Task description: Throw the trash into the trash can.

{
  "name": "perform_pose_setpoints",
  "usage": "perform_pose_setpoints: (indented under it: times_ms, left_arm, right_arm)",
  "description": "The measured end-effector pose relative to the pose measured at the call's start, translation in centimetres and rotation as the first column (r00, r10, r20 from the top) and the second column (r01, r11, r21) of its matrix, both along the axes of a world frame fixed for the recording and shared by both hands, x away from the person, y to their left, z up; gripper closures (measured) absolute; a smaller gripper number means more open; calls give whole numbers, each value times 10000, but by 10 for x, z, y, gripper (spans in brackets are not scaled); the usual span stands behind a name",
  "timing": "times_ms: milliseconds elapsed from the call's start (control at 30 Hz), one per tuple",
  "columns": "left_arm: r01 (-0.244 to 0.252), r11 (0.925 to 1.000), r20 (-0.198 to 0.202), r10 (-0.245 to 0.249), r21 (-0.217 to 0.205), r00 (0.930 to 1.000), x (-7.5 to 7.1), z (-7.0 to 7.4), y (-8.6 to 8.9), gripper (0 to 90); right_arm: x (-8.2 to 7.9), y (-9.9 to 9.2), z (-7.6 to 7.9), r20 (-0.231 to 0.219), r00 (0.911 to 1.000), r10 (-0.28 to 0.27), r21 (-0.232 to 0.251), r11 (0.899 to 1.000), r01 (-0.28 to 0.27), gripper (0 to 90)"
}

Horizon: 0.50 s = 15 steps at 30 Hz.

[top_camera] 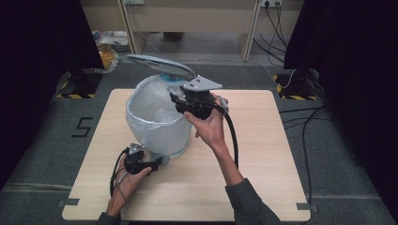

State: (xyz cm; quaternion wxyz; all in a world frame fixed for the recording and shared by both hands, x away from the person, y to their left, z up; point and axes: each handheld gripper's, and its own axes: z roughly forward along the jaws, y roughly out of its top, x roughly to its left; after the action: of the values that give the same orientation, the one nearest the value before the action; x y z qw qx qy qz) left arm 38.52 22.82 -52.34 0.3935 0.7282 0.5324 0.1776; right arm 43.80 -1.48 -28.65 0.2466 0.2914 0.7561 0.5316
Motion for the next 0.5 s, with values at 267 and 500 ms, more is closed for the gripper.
perform_pose_setpoints:
  times_ms: [267,500]
  left_arm:
    - [0,10000,2,0,2,10000,0,0,0,124]
    - [1,10000,2,-1,5,10000,0,0,0,124]
  right_arm:
    - [5,12,-7,-214,9997,145,67,9999,-144,570]
    - [7,20,-11,-328,9989,323,-30,9995,-324,565]
